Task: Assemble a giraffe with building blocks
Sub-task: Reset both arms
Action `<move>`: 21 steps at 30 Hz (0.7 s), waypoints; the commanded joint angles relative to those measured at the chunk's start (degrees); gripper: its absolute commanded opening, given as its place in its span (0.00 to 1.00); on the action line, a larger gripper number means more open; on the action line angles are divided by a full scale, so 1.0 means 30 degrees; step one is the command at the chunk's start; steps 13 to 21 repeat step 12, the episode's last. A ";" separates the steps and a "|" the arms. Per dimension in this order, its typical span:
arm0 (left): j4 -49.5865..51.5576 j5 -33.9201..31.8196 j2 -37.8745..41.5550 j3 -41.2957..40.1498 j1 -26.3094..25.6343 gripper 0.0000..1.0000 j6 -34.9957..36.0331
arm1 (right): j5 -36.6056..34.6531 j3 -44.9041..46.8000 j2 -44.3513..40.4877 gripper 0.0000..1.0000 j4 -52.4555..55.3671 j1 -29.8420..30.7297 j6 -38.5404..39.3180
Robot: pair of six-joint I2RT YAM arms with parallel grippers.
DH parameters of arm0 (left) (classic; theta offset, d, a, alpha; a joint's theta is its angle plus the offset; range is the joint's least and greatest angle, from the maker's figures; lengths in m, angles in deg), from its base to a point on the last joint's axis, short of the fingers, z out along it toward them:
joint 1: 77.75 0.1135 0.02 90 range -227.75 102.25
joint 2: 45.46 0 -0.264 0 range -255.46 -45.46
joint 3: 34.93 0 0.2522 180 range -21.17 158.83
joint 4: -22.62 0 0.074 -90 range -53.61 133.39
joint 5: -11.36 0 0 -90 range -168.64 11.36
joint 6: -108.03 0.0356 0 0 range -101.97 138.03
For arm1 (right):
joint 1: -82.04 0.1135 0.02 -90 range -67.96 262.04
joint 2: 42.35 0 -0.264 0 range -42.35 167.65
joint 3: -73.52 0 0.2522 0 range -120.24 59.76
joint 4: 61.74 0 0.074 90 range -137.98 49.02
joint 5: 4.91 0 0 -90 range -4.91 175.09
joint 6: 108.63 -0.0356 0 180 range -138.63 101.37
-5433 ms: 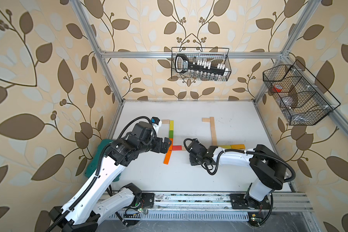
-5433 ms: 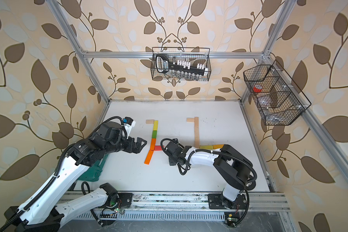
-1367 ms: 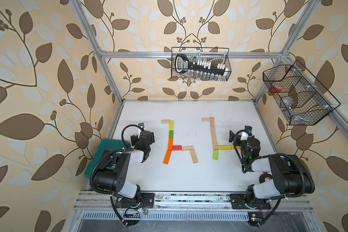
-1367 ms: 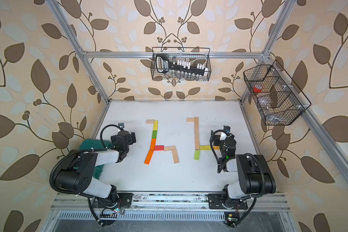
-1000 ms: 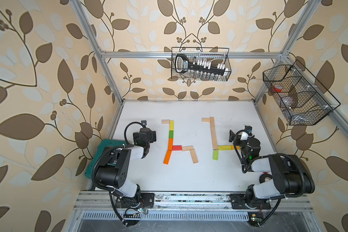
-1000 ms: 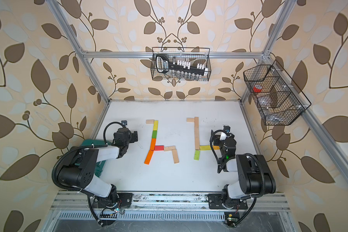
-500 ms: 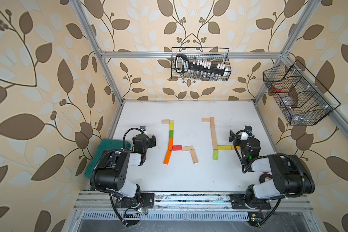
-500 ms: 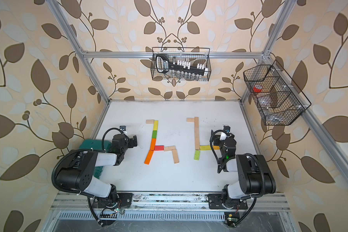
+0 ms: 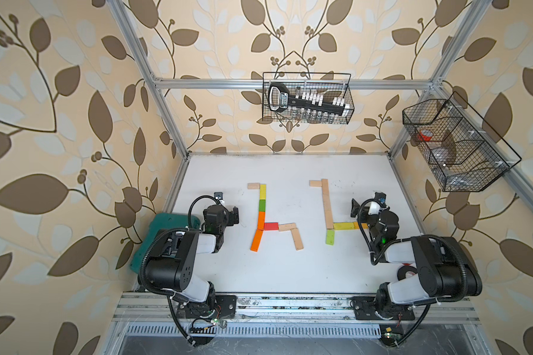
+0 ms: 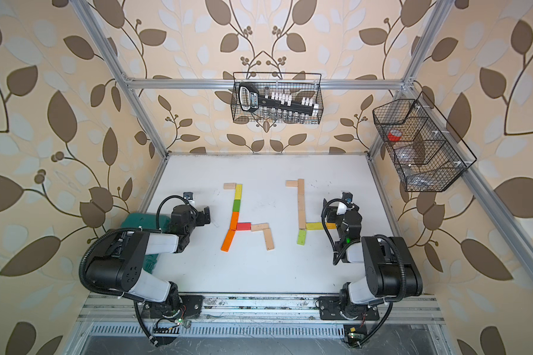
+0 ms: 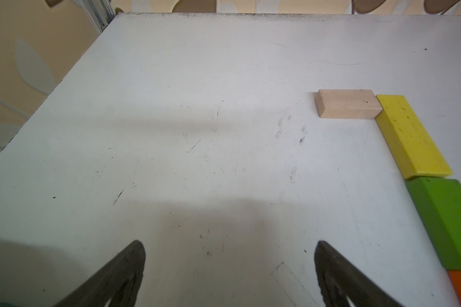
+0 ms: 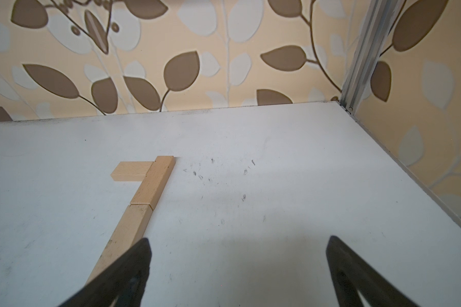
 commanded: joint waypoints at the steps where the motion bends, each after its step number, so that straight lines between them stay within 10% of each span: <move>1: -0.0647 0.0327 0.0327 0.0347 0.0190 0.99 0.0011 | 0.0269 0.0140 0.0176 0.99 -0.0454 0.0081 0.0180; 21: -0.0647 0.0323 0.0327 0.0370 0.0178 0.99 0.0013 | -0.0016 0.0111 0.0198 0.99 -0.0449 0.0305 0.0326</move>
